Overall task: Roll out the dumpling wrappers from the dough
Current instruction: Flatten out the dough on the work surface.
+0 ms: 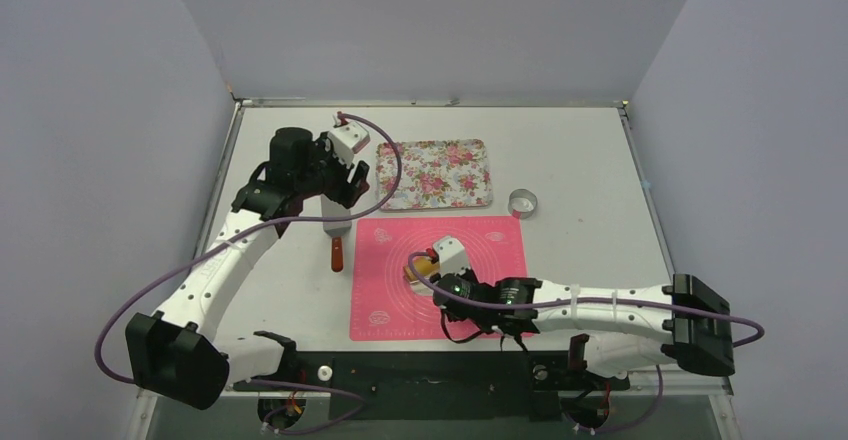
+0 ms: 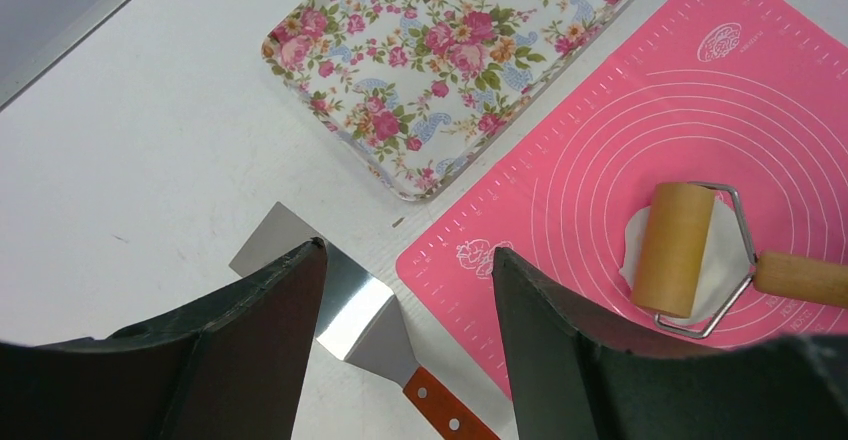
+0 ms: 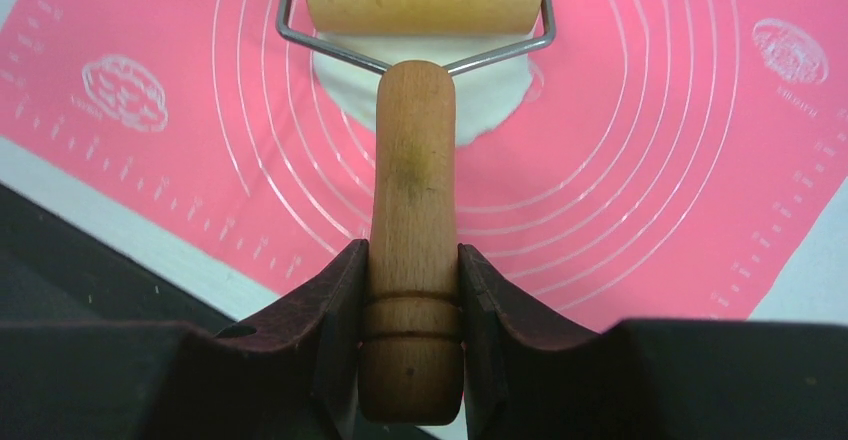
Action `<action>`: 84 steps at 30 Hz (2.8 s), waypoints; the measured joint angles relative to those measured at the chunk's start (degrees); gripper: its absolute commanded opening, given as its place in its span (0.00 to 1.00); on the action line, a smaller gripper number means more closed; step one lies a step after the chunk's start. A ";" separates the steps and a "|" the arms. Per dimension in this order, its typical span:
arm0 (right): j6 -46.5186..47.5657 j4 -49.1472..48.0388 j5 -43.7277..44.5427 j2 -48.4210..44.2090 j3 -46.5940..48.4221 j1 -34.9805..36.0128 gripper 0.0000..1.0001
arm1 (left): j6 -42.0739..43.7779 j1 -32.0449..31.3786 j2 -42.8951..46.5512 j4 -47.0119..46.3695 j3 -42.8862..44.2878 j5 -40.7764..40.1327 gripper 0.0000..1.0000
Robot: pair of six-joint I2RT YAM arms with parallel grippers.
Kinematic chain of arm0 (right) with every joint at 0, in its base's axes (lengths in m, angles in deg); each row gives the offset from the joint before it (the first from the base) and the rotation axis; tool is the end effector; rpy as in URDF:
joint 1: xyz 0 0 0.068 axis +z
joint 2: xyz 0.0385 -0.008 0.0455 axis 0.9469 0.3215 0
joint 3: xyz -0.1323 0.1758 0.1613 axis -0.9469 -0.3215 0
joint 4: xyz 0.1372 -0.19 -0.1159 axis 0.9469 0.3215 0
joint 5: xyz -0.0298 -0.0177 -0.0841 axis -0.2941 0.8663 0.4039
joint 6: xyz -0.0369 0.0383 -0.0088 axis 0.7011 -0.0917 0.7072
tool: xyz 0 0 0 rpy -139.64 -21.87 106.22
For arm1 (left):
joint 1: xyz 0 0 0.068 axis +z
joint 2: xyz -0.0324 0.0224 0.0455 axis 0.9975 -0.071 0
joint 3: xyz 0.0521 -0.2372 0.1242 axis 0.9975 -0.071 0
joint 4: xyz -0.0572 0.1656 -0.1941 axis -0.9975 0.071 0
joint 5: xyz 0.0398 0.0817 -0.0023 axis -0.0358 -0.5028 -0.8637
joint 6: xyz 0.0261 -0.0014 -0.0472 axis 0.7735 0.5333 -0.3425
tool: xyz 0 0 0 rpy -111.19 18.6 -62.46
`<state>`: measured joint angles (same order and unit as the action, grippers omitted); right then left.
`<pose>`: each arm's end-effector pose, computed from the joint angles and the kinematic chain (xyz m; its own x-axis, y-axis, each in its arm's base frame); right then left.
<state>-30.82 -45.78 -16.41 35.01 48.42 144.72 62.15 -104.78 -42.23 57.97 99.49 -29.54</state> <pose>0.0839 0.2338 0.2177 -0.6487 -0.3826 -0.6579 -0.5504 0.8329 0.0583 0.2558 -0.0987 0.3370 -0.3251 0.3746 -0.8684 0.6621 0.7458 0.0738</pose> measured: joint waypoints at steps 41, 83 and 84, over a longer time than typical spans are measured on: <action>-4.22 6.51 -1.51 -6.71 -4.68 3.15 0.00 | 8.41 6.47 2.80 8.87 -10.67 4.46 0.60; -9.46 7.93 -3.76 -13.44 -9.97 5.79 0.00 | 7.96 8.83 2.97 8.70 -8.90 5.88 0.60; -10.43 8.59 -3.67 -14.32 -10.32 6.21 0.00 | 7.93 8.85 2.93 8.66 -8.79 6.10 0.60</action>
<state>-41.25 -37.19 -20.09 20.69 38.10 150.93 70.09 -95.93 -39.31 66.63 90.70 -23.44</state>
